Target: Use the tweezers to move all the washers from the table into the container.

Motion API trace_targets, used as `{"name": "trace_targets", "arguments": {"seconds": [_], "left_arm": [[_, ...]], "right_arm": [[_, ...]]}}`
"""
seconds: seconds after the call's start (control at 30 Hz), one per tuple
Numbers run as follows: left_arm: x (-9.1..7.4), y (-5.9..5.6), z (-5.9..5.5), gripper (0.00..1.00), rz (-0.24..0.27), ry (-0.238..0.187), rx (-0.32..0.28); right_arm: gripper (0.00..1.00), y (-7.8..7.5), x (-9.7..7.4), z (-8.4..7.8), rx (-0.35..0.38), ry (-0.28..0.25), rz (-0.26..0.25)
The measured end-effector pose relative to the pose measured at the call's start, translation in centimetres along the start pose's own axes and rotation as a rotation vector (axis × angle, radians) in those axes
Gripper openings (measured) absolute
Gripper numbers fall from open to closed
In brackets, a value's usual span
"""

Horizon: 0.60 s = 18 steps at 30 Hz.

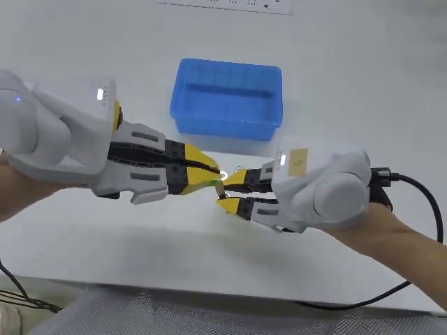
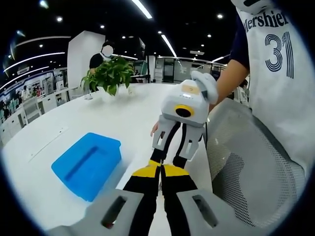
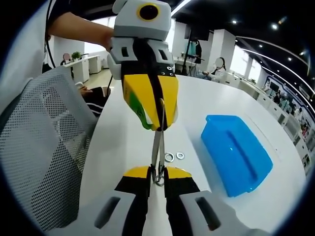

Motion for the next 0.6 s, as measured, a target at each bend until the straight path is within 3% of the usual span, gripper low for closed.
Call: {"name": "trace_targets", "arguments": {"seconds": [0.37, 0.6], "left_arm": [[0.09, 0.21, 0.1, 0.05, -0.008, 0.015, -0.002], [-0.47, -0.05, 0.41, 0.05, -0.012, 0.022, 0.008]], "right_arm": [[0.1, -0.08, -0.01, -0.03, 0.018, 0.007, -0.002], [0.1, 0.04, -0.42, 0.41, -0.009, 0.01, -0.011]]}}
Point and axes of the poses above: the centre of the closed fingertips' face, and the gripper's own axes: x roughly forward along the fingers, y roughly to its left, z roughly out of its top, the point moved 5 cm from there along -x, roughly backward along the fingers
